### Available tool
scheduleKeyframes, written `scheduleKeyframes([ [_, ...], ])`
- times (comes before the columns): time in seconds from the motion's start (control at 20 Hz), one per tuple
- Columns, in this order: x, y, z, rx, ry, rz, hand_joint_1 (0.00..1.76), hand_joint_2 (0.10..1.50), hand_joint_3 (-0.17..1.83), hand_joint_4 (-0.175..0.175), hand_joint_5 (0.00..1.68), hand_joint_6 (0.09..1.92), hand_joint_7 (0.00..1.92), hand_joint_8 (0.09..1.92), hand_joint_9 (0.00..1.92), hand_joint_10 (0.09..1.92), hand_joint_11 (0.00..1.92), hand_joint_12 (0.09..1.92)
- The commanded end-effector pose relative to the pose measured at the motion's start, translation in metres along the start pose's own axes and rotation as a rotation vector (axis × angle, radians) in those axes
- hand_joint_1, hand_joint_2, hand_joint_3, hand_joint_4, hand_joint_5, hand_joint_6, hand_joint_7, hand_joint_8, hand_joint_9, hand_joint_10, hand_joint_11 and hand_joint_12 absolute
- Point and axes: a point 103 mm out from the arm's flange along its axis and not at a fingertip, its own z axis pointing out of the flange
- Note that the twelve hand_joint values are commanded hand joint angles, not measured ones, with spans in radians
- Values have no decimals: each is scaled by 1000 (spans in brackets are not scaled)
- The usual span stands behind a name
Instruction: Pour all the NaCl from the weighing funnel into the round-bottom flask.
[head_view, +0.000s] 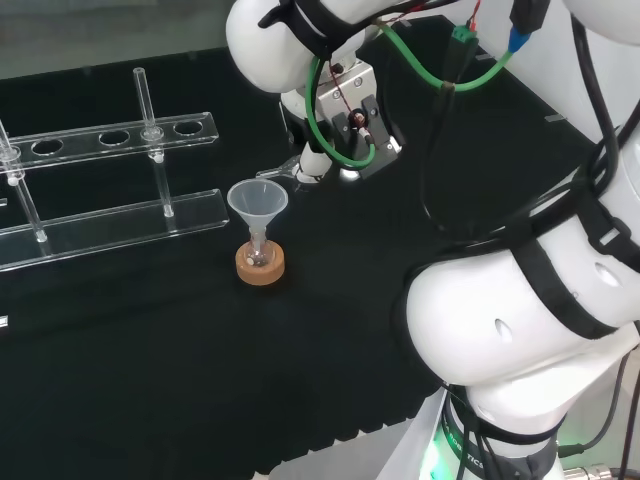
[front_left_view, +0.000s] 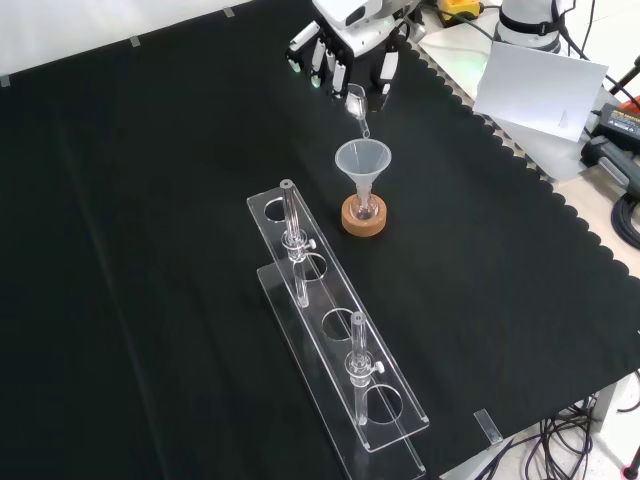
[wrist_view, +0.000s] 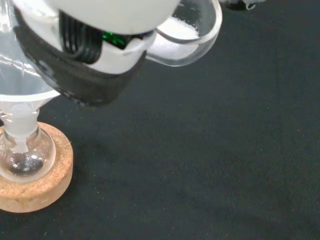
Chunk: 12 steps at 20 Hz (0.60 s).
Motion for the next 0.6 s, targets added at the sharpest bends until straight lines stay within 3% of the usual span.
scheduleKeyframes([
  [0.05,-1,8,1,13,-58,-35,1151,602,627,175,1546,108,1766,87,1195,196,164,1502],
  [0.2,1,12,-1,3,-87,-56,1151,602,626,175,1546,108,1766,87,1195,196,164,1503],
  [0.6,-5,22,-10,7,-147,-56,1150,604,624,175,1545,109,1766,87,1195,194,164,1503],
])
